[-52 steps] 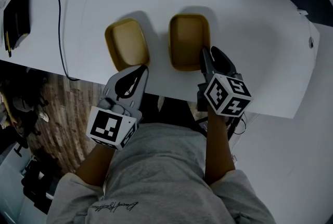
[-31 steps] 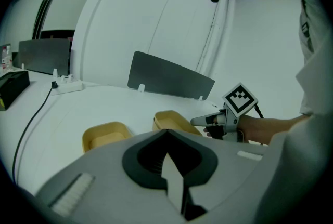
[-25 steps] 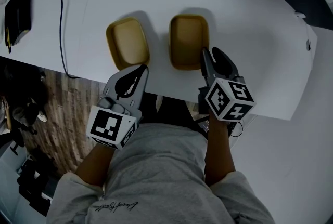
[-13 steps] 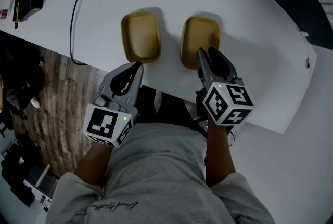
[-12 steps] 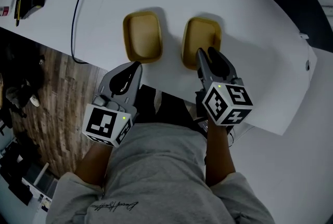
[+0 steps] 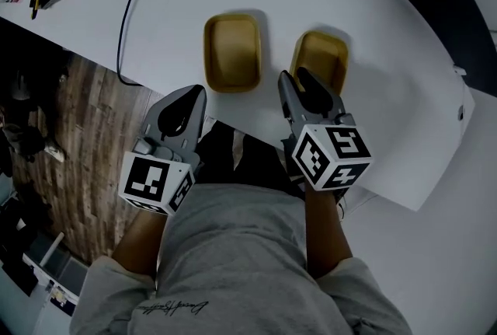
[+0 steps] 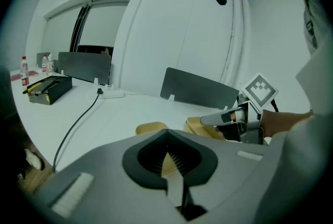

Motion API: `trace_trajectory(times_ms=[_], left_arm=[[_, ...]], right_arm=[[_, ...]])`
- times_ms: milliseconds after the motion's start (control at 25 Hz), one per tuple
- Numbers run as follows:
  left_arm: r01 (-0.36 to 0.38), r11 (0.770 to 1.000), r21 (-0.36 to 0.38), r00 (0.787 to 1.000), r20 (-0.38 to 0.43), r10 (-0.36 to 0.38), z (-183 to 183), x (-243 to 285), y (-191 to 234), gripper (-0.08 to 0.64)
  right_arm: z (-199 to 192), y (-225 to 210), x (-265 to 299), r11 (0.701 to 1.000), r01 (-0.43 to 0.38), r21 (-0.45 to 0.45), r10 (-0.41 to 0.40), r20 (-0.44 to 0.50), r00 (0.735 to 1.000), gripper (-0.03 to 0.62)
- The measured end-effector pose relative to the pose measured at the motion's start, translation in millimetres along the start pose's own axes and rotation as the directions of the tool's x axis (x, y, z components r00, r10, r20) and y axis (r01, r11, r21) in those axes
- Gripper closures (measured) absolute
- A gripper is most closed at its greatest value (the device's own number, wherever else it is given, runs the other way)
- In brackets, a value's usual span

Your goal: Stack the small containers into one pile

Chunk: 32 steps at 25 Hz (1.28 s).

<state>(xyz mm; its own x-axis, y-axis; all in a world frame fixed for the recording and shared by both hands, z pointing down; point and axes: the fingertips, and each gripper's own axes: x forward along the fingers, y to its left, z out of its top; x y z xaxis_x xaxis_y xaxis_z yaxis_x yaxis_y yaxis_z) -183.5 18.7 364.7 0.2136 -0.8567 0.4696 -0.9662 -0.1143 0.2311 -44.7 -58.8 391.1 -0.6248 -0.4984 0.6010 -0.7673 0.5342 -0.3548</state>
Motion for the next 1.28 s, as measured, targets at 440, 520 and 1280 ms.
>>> trace_trajectory(times_ms=[440,520,1280], left_arm=[[0.062,0.998,0.002,0.997,-0.043,-0.062,-6.4,5.6,28.7,0.558],[0.073,0.997,0.001,0.996,-0.049,-0.073,-7.4,7.5,30.9,0.558],[0.129,0.991,-0.024,0.988,-0.083,-0.131,-26.8,18.4,55.1,0.558]], right_arm=[[-22.4,27.5,28.3,0.999,0.03,0.027,-0.028,-0.066,0.997,0.442],[-29.4,28.4,32.5,0.999,0.038,0.033,-0.035,-0.088,0.996,0.44],[-73.8,13.2,64.2,0.984,0.168,0.062,-0.151,-0.213,0.965,0.445]])
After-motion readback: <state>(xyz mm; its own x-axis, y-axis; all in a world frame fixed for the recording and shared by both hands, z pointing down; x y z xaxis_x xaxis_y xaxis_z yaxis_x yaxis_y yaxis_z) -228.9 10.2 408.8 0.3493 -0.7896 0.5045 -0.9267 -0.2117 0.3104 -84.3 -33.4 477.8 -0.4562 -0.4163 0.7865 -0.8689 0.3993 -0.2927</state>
